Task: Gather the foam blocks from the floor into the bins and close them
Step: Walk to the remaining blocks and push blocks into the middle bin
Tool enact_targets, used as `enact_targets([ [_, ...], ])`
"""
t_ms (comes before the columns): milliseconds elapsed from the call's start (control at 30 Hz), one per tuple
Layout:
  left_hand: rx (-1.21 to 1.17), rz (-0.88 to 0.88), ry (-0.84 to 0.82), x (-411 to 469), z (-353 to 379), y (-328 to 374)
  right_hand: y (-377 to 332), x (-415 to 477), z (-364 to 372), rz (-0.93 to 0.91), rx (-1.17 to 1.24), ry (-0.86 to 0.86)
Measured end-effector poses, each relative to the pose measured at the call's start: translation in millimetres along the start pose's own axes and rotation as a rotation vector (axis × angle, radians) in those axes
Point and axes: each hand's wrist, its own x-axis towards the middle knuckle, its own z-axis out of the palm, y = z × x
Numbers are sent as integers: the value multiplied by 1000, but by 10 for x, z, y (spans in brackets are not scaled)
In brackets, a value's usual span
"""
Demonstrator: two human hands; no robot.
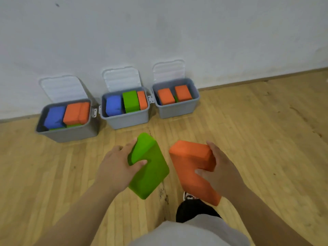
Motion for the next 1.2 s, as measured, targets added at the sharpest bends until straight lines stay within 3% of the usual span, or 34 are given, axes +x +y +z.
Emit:
enact_targets([
  [400, -119, -194, 133, 2191, -387, 635, -477, 3124, -832, -160, -28, -112],
  [933, 36, 130, -158, 6764, -767, 996, -665, 6136, -728, 207, 69, 85],
  [1067, 136, 141, -184, 7537, -675, 1125, -597, 6834, -651, 297, 66, 32],
  [1200, 122, 19, -275, 8044, -366, 1133, -351, 7735, -531, 337, 47, -125],
])
